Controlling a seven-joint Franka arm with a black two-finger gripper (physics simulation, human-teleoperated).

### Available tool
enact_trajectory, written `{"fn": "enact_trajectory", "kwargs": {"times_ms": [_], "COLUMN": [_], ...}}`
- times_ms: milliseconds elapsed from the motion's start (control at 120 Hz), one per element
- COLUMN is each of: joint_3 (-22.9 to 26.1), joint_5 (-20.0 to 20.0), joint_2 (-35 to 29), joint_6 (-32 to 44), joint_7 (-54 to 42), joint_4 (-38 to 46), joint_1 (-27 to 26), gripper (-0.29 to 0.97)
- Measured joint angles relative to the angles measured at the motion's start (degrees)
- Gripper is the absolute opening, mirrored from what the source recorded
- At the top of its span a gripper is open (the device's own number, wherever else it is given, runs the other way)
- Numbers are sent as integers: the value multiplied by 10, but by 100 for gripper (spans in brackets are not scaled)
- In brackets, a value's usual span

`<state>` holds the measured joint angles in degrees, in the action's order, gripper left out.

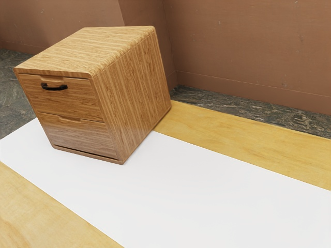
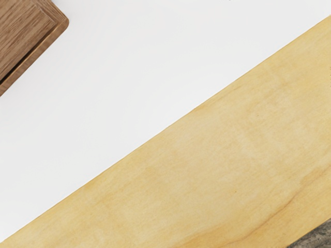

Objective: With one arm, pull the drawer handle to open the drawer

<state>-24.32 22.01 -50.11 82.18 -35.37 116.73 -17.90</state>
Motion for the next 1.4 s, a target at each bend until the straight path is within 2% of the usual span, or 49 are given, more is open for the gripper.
{"fn": "enact_trajectory", "kwargs": {"times_ms": [183,275,525,650,892,1125,1200,1400], "joint_3": [-25,-56,-109,-168,-236,-279,-307,-343], "joint_5": [-5,-8,-9,-11,-15,-23,-25,-33], "joint_2": [4,18,79,109,186,226,241,253], "joint_6": [47,62,100,111,130,157,167,211], "joint_7": [-204,-289,-449,-501,-577,-624,-633,-649], "joint_4": [-2,-16,-75,-113,-186,-199,-207,-204], "joint_1": [-21,-62,-103,-128,-171,-193,-209,-231], "gripper": [68,68,68,68,68,68,68,68]}}
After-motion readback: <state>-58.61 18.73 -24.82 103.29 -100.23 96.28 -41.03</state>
